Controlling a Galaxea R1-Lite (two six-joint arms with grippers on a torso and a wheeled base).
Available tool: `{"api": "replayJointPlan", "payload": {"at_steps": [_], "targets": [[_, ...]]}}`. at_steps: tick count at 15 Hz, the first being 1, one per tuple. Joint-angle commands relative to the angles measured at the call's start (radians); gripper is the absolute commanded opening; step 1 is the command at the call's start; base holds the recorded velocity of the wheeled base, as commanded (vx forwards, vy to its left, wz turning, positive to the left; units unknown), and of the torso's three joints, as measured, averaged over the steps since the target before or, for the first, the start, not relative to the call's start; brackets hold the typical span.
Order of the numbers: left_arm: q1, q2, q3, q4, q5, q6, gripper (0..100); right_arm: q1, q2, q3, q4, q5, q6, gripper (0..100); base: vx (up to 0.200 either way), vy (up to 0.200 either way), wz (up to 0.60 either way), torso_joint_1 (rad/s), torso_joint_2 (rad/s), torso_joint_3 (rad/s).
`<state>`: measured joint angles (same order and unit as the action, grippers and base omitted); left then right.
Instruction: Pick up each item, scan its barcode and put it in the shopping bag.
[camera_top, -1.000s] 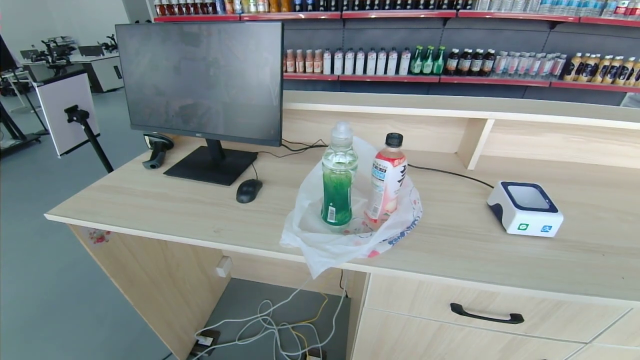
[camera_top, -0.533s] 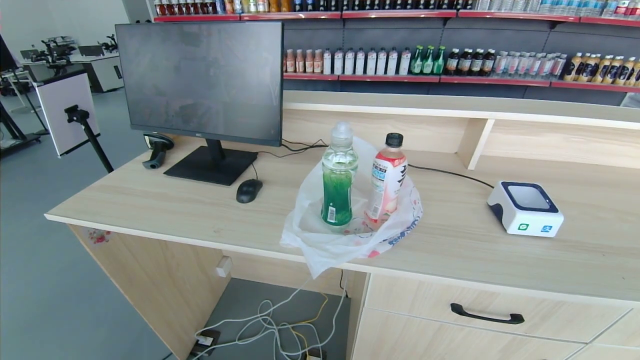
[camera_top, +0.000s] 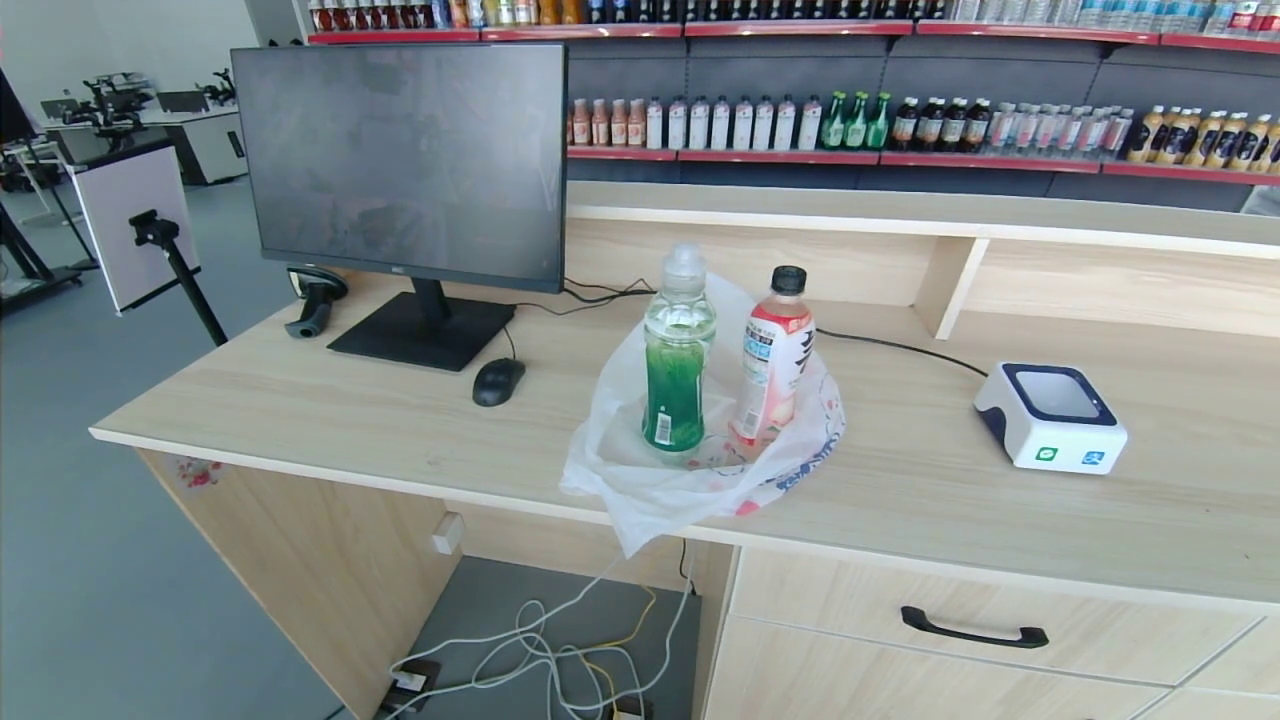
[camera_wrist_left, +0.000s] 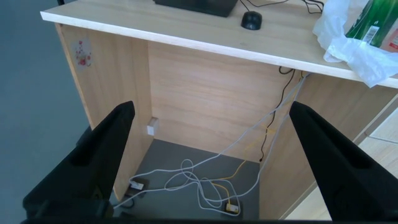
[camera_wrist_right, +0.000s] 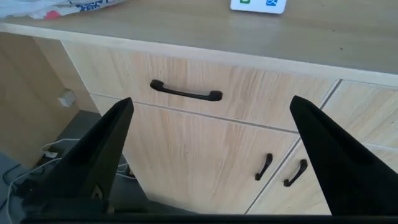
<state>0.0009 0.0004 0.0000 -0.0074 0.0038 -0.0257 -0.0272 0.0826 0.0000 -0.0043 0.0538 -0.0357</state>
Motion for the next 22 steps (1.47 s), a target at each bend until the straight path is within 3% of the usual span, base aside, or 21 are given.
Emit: {"api": "replayJointPlan", "payload": {"at_steps": [1,3,10,12,18,22], "targets": [[0.001,0.001,0.0,0.0,0.001,0.0,100,-0.007,-0.029,0.0,0.0,-0.005,0.028,100,0.0,0.0,0.0,0.0,0.0,0.0],[0.001,0.001,0.0,0.0,0.001,-0.002,100,0.026,-0.083,0.0,0.003,-0.005,-0.004,100,0.0,0.0,0.0,0.0,0.0,0.0],[0.001,0.001,0.0,0.0,0.001,-0.002,100,0.026,-0.083,0.0,0.003,-0.005,0.017,100,-0.2,0.0,0.0,0.004,0.0,0.003],[0.001,0.001,0.0,0.0,0.001,0.001,100,0.027,-0.083,0.0,0.003,-0.005,0.019,100,-0.2,0.0,-0.6,0.005,0.0,0.002],[0.001,0.001,0.0,0.0,0.001,0.001,100,0.026,-0.083,0.0,0.003,-0.006,0.016,100,0.0,0.0,-0.6,0.005,0.0,0.002],[0.001,0.001,0.0,0.001,0.001,0.003,100,0.026,-0.083,0.0,0.003,-0.005,0.019,100,0.0,-0.2,0.0,0.005,0.0,0.0]]}}
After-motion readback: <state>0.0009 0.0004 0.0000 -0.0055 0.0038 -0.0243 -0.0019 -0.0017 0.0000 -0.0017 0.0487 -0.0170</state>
